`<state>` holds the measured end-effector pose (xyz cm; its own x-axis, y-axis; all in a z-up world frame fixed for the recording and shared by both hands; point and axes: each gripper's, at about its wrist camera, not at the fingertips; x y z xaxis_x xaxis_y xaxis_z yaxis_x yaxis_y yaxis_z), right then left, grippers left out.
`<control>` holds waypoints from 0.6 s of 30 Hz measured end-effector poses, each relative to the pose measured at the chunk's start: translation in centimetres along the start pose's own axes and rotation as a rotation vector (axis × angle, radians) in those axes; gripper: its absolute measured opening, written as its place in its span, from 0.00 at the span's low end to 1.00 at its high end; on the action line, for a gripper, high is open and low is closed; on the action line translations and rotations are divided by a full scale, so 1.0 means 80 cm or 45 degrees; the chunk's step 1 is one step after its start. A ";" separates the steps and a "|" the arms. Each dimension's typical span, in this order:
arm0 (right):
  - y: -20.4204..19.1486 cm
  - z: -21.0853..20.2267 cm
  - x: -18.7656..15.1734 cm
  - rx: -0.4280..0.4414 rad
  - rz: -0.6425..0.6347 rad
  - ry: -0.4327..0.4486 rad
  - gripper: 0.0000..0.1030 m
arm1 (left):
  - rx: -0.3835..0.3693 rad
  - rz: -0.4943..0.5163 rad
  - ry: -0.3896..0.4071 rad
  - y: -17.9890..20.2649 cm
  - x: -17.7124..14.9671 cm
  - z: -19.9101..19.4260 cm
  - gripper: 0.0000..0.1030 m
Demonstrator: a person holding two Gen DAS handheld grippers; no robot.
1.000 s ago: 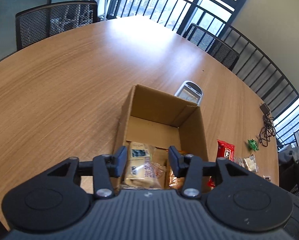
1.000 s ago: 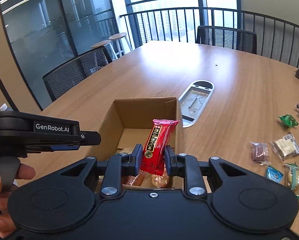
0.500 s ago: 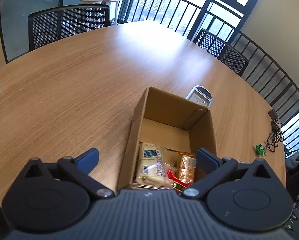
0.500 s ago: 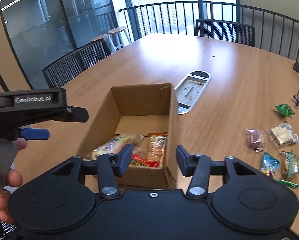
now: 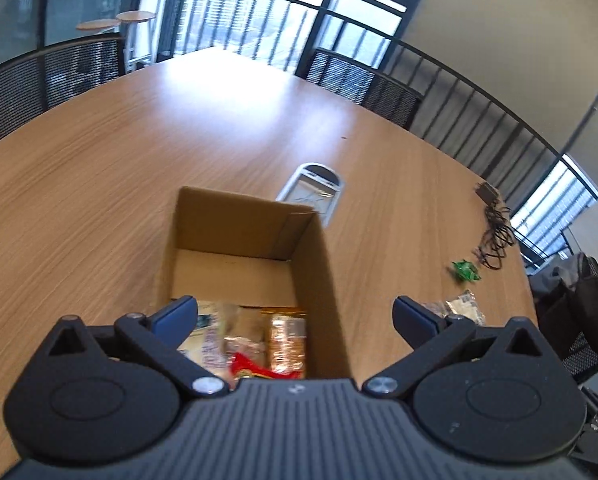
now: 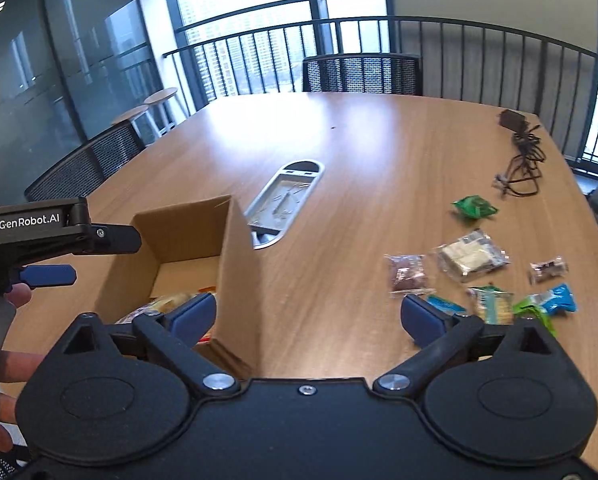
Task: Organize snacks
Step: 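Lift both open tools out of the box and move over the snacks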
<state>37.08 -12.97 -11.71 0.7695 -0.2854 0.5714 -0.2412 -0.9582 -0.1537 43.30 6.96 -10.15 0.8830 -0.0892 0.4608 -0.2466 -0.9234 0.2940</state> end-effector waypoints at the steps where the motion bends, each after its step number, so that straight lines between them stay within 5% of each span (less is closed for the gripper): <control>1: 0.005 -0.003 -0.001 -0.011 0.005 0.009 1.00 | -0.013 0.020 -0.001 0.008 0.000 0.001 1.00; 18: 0.120 -0.031 -0.012 -0.036 0.092 0.038 1.00 | -0.031 0.110 -0.067 0.103 -0.024 0.014 1.00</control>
<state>32.58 -21.85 -11.76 0.7315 -0.3528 0.5834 -0.3124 -0.9340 -0.1732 40.02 -0.91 -9.58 0.8775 -0.1885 0.4410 -0.3322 -0.9021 0.2755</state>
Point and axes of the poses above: each gripper's, at about its wrist camera, not at the fingertips, and z roughly the way its jaws point, y to its right, x to its top, and after that the axes turned 14 degrees about -y, right-handed
